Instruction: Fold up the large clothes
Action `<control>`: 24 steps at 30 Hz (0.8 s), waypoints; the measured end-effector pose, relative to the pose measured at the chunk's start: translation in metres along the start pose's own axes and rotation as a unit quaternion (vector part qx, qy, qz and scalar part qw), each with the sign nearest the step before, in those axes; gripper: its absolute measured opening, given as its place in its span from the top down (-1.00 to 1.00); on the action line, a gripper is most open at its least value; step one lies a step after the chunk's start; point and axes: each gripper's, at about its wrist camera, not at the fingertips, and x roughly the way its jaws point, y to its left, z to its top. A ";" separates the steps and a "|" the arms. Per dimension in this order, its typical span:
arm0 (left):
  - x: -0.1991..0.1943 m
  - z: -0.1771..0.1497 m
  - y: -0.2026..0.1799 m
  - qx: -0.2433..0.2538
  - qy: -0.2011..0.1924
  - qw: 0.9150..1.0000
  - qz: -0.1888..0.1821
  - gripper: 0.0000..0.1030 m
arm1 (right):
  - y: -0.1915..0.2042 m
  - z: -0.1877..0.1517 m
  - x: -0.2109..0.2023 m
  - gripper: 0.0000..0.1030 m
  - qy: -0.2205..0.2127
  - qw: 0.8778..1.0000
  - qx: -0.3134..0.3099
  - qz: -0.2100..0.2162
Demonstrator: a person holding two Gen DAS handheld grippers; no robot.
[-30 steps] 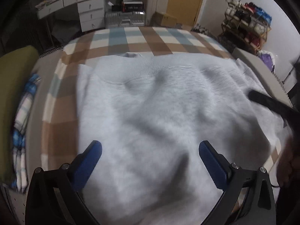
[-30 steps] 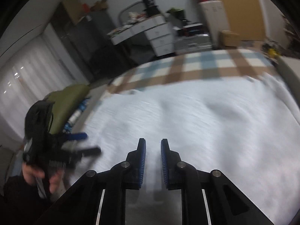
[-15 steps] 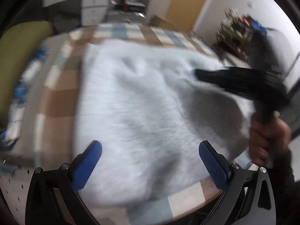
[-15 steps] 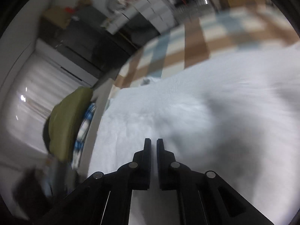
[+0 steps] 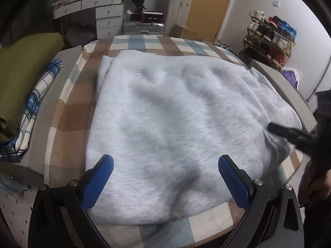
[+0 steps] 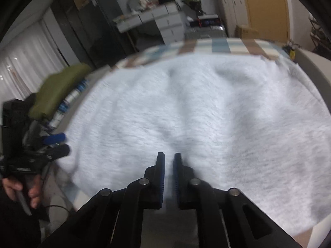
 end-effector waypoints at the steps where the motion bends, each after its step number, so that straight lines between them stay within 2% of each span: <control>1: 0.004 0.000 -0.001 0.000 0.010 1.000 -0.005 -0.92 | 0.000 -0.003 -0.009 0.78 -0.018 1.000 -0.004 -0.009; 2: 0.009 0.001 -0.003 -0.008 0.019 1.000 -0.005 -0.92 | -0.005 -0.008 -0.017 0.56 -0.026 0.999 -0.004 -0.032; 3: 0.010 0.004 -0.009 -0.009 0.020 1.000 -0.012 -0.92 | -0.013 -0.014 -0.016 0.35 -0.023 0.996 0.013 -0.091; 4: 0.008 0.009 -0.016 -0.003 0.015 1.000 -0.023 -0.92 | -0.025 -0.023 -0.009 0.36 0.001 0.990 0.048 -0.129; 5: 0.005 0.019 -0.033 0.015 0.000 0.999 -0.039 -0.92 | -0.032 -0.030 -0.003 0.36 0.015 0.992 0.068 -0.106; 7: -0.001 0.036 -0.064 0.050 -0.027 0.997 -0.054 -0.92 | -0.036 -0.036 -0.012 0.43 0.000 0.993 0.072 -0.092; 9: 0.002 0.045 -0.088 0.087 -0.030 0.994 -0.061 -0.92 | -0.048 -0.036 -0.036 0.39 -0.017 0.994 0.095 -0.058; 10: 0.011 0.051 -0.103 0.106 -0.023 0.992 -0.061 -0.92 | -0.055 -0.038 -0.050 0.35 -0.032 0.992 0.108 -0.056; 11: 0.021 0.053 -0.112 0.118 -0.015 0.991 -0.067 -0.92 | -0.066 -0.040 -0.065 0.14 -0.045 0.988 0.128 -0.068; 12: 0.031 0.053 -0.117 0.123 -0.004 0.990 -0.070 -0.92 | -0.081 -0.044 -0.080 -0.18 -0.052 0.984 0.154 -0.079; 14: 0.061 0.048 -0.125 0.122 0.046 0.989 -0.072 -0.92 | -0.106 -0.054 -0.097 -0.33 -0.046 0.974 0.209 -0.068; 15: 0.076 0.043 -0.126 0.116 0.081 0.987 -0.072 -0.92 | -0.118 -0.062 -0.101 -0.33 -0.035 0.968 0.242 -0.054; 16: 0.089 0.040 -0.125 0.111 0.097 0.987 -0.060 -0.91 | -0.126 -0.069 -0.102 -0.33 -0.027 0.962 0.269 -0.039; 18: 0.089 0.035 -0.128 0.126 0.073 0.988 -0.051 -0.93 | -0.141 -0.080 -0.100 -0.33 -0.018 0.946 0.323 -0.005; 21: 0.088 0.031 -0.127 0.137 0.063 0.987 -0.051 -0.93 | -0.146 -0.077 -0.093 -0.33 -0.028 0.940 0.339 -0.020; 23: 0.089 0.028 -0.124 0.146 0.056 0.986 -0.055 -0.94 | -0.151 -0.070 -0.080 -0.36 -0.008 0.938 0.345 -0.021; 24: 0.086 0.024 -0.124 0.143 0.051 0.987 -0.059 -0.94 | -0.154 -0.070 -0.072 -0.37 0.005 0.932 0.361 -0.023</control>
